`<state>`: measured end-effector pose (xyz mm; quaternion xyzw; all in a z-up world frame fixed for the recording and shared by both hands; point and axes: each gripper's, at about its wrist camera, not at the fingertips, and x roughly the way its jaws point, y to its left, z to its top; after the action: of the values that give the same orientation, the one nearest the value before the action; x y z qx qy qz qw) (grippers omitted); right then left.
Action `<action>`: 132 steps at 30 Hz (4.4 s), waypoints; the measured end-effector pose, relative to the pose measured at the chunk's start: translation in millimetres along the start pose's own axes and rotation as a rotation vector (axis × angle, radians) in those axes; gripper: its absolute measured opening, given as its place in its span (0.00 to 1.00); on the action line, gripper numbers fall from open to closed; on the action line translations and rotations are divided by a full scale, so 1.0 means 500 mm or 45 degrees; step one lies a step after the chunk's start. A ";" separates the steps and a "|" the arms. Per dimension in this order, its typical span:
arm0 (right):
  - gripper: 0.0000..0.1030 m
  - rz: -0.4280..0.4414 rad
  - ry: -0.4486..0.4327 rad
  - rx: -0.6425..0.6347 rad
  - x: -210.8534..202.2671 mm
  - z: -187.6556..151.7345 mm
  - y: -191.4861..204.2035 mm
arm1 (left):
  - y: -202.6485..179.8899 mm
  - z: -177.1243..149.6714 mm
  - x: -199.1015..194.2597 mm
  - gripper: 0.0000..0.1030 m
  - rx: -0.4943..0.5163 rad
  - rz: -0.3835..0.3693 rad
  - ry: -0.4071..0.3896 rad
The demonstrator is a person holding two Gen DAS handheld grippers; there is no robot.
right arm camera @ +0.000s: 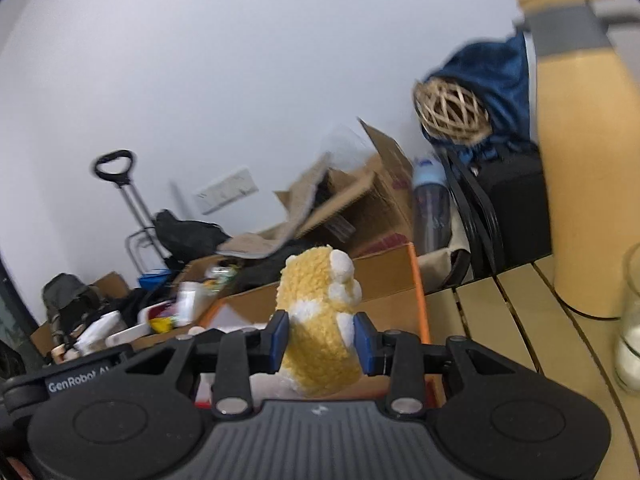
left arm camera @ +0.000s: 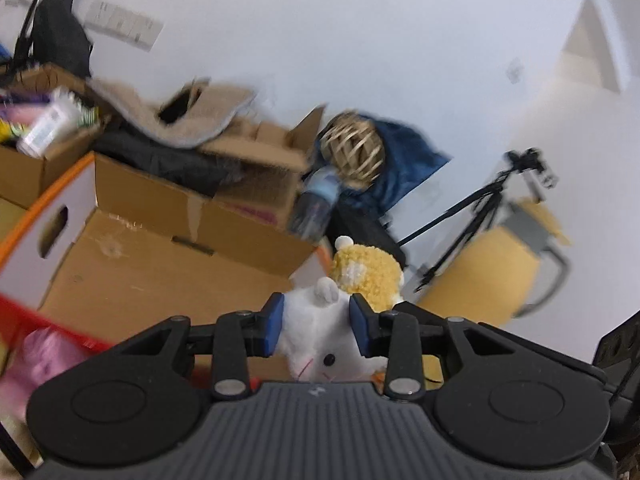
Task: Organize soft objects
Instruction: 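Carry both plushes into the cardboard box and open both tools, then move both tools back over the pile of soft items, then grasp the purple knit cloth with both tools together, then lift the purple cloth into the cardboard box and open both tools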
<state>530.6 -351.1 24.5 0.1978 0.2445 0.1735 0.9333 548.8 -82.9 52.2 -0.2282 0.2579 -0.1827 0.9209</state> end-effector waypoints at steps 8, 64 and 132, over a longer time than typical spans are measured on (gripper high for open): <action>0.33 -0.139 0.157 -0.061 0.153 -0.038 -0.055 | 0.035 -0.041 0.127 0.33 0.078 0.134 0.151; 0.90 -0.128 -0.019 -0.411 -0.548 -0.478 0.245 | 0.022 -0.394 -0.686 1.00 0.496 0.466 -0.178; 0.41 -0.242 0.018 -0.086 -0.066 -0.255 -0.002 | 0.052 -0.202 -0.087 0.06 0.204 0.076 0.281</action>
<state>436.8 -329.9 -65.4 0.1407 0.2626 0.0936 0.9500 463.2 -74.2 -21.2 -0.1248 0.3490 -0.1993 0.9071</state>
